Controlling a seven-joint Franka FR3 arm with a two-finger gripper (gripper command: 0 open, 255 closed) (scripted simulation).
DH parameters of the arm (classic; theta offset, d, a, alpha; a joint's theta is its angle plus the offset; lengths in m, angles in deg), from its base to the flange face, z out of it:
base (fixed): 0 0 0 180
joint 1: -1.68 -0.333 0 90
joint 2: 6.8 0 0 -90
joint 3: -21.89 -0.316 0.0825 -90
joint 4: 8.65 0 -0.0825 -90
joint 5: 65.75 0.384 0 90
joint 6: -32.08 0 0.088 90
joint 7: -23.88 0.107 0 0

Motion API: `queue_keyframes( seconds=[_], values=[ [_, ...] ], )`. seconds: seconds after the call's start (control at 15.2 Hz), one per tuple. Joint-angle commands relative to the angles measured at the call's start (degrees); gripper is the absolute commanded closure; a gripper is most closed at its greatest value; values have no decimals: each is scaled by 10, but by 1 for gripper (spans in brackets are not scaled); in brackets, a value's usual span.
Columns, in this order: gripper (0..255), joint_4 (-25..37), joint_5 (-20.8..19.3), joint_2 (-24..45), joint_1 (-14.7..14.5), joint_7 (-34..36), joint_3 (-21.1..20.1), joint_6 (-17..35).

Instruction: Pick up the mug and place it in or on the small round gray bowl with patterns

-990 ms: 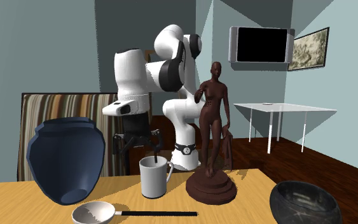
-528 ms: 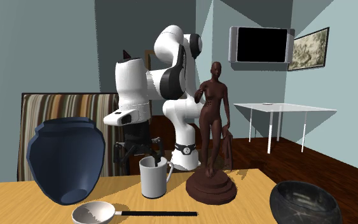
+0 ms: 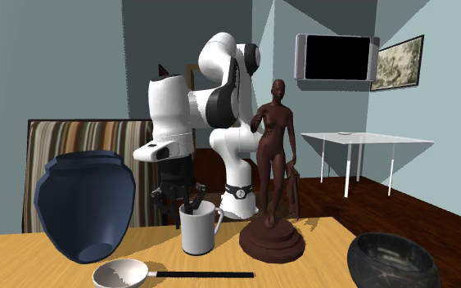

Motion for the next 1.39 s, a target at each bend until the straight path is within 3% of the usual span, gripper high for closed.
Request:
queue_keyframes(
  seconds=[0.0,0.4,1.32],
  values=[
    [255,0,0,0,0,0,0,0],
    [255,0,0,0,0,0,0,0],
    [255,56,-26,-60,3,25,-9,-112]
  ],
)
